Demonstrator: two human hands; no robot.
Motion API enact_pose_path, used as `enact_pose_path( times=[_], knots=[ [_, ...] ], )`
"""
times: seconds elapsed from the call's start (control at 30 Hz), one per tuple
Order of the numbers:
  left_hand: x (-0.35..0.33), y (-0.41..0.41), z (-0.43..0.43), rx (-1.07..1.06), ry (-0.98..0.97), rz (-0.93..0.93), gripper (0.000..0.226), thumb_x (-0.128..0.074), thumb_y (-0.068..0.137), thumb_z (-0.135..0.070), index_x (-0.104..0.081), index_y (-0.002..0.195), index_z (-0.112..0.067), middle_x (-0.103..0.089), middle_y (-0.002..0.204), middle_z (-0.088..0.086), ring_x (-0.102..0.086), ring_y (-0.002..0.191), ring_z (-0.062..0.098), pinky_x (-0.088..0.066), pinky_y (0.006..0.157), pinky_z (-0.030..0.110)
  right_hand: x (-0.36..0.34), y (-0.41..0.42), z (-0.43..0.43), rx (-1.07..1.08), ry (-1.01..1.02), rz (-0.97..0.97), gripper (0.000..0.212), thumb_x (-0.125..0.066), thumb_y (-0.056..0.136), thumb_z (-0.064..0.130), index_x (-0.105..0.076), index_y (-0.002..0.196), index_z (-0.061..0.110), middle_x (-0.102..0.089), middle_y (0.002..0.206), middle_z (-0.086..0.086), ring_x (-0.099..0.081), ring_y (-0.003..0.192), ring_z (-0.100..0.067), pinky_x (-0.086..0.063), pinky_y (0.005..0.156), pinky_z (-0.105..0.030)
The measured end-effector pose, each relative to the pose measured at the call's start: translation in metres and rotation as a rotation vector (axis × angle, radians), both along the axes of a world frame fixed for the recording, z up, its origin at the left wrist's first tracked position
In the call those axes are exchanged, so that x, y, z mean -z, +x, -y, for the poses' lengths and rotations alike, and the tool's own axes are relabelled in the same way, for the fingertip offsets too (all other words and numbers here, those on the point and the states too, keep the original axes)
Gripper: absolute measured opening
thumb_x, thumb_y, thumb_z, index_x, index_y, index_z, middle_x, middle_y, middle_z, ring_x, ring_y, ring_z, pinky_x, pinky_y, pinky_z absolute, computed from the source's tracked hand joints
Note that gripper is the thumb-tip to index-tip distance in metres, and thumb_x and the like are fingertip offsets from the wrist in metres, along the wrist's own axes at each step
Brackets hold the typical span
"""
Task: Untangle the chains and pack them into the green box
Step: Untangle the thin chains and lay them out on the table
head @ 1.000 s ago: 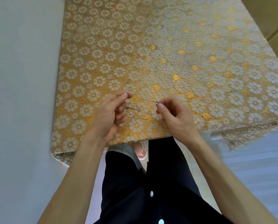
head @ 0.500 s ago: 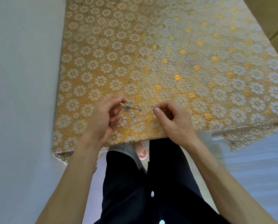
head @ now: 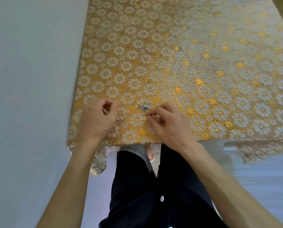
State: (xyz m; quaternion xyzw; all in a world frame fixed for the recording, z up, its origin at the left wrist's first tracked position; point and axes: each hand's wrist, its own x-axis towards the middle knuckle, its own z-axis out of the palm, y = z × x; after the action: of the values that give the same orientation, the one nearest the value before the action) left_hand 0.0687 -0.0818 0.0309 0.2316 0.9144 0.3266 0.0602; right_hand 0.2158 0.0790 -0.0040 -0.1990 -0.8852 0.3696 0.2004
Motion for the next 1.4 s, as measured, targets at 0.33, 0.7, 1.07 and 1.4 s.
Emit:
enact_pose_path(
  times=[0.33, 0.7, 1.07, 1.4],
  knots=[
    [0.017, 0.000, 0.016, -0.067, -0.106, -0.161, 0.032, -0.053, 0.085, -0.034, -0.071, 0.110, -0.026, -0.064, 0.111, -0.002, -0.061, 0.103, 0.024, -0.050, 0.088, 0.040, 0.008, -0.001, 0.013, -0.084, 0.156, -0.014, 0.014, -0.073, 0.089, 0.034, -0.081, 0.097, 0.026, -0.063, 0.096, 0.005, -0.058, 0.091, -0.018, -0.052, 0.073, -0.037],
    [0.019, 0.023, -0.041, 0.250, -0.006, -0.208, 0.025, -0.068, 0.089, -0.036, -0.073, 0.112, -0.026, -0.063, 0.113, -0.005, -0.056, 0.111, 0.016, -0.045, 0.096, 0.037, 0.006, -0.007, -0.022, 0.138, 0.093, 0.053, 0.017, -0.072, 0.086, 0.043, -0.078, 0.098, 0.032, -0.064, 0.094, 0.008, -0.060, 0.081, -0.013, -0.052, 0.070, -0.035],
    [0.039, 0.029, -0.051, 0.233, 0.018, -0.245, 0.014, -0.070, 0.089, -0.041, -0.077, 0.098, -0.033, -0.067, 0.109, -0.011, -0.058, 0.106, 0.017, -0.045, 0.089, 0.038, 0.014, -0.001, -0.019, 0.200, 0.055, -0.030, 0.014, -0.072, 0.089, 0.030, -0.073, 0.098, 0.020, -0.061, 0.099, 0.002, -0.062, 0.085, -0.016, -0.051, 0.076, -0.032],
    [0.037, 0.026, -0.053, 0.245, 0.018, -0.217, 0.013, -0.070, 0.089, -0.039, -0.078, 0.097, -0.033, -0.068, 0.107, -0.012, -0.058, 0.105, 0.019, -0.048, 0.087, 0.042, 0.018, 0.007, -0.016, 0.181, 0.147, -0.023, 0.011, -0.073, 0.090, 0.021, -0.073, 0.091, 0.010, -0.062, 0.097, -0.004, -0.058, 0.091, -0.020, -0.050, 0.076, -0.033]
  ],
)
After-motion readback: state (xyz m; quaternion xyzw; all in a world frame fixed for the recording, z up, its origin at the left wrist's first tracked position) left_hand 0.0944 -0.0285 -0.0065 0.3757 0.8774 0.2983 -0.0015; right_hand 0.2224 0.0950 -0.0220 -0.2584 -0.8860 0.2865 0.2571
